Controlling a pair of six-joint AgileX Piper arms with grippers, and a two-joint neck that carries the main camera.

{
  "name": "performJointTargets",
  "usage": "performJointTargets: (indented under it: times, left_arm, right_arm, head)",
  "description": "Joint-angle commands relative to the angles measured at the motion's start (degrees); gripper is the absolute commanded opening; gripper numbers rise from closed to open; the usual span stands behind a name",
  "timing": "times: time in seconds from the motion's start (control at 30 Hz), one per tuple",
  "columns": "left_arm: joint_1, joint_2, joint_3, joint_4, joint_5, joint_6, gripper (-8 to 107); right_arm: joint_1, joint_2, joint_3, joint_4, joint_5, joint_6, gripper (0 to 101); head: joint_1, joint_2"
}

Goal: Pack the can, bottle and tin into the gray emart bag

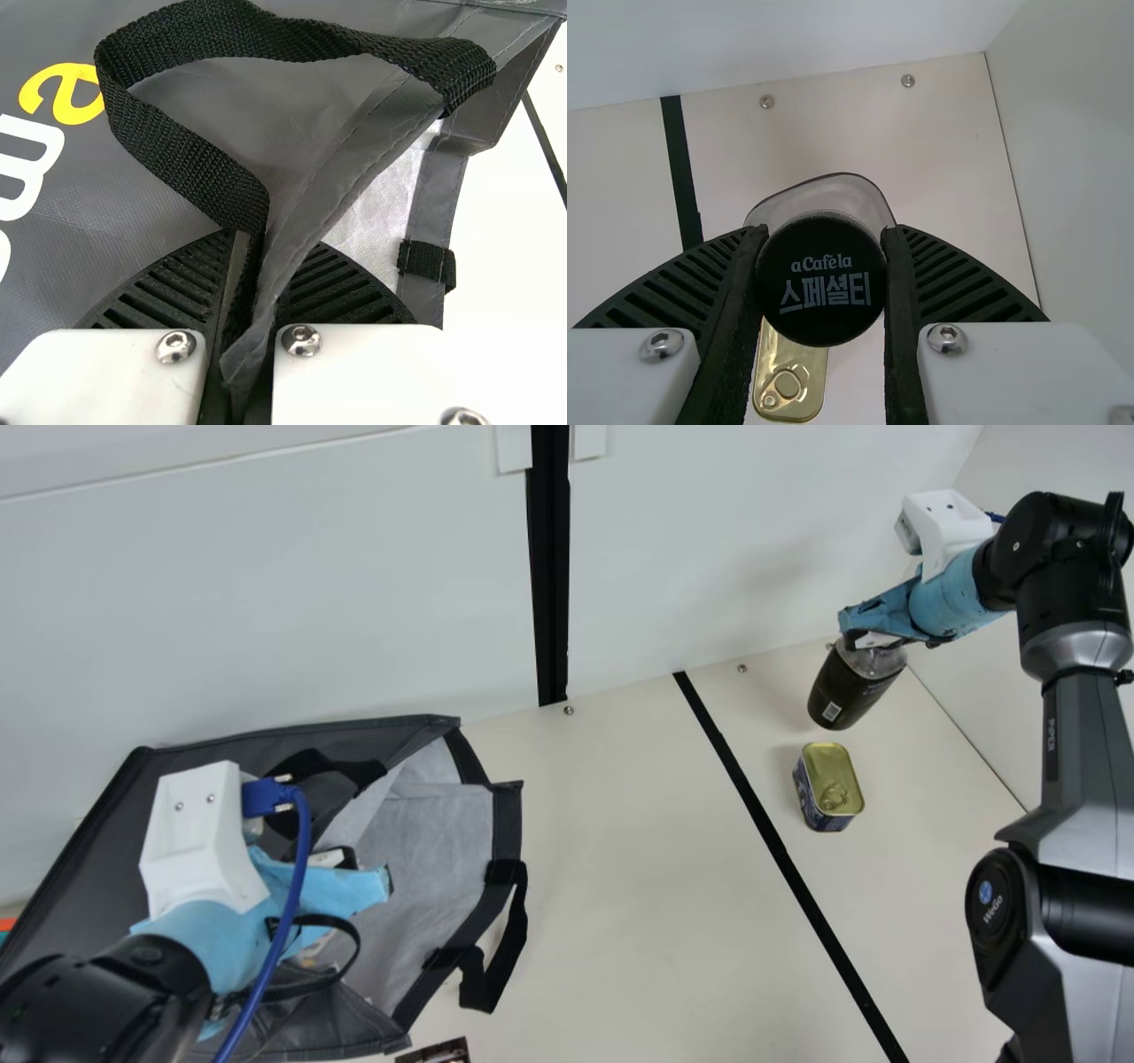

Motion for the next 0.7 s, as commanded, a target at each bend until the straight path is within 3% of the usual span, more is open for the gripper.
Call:
performJointTargets:
  times: [0.0,0.43,0.67]
  left_arm:
    - [0.00,0.00,0.00,0.00,0.00,0.00,10]
    - [0.00,0.00,0.00,0.00,0.00,0.00,10]
    - [0.00,0.00,0.00,0.00,0.00,0.00,10]
  right_arm:
    - [0.29,-0.34,0.16,-0.02,-0.07,-0.20,0]
    - [3.47,-4.77,2.91,-0.32,-0.07,-1.06,0]
    - [5.38,-8.30,6.56,-0.42,-0.71,-1.79,0]
  head:
    - [-1.30,-0.14]
    - [-1.30,-0.14]
    - [-1.30,-0.14]
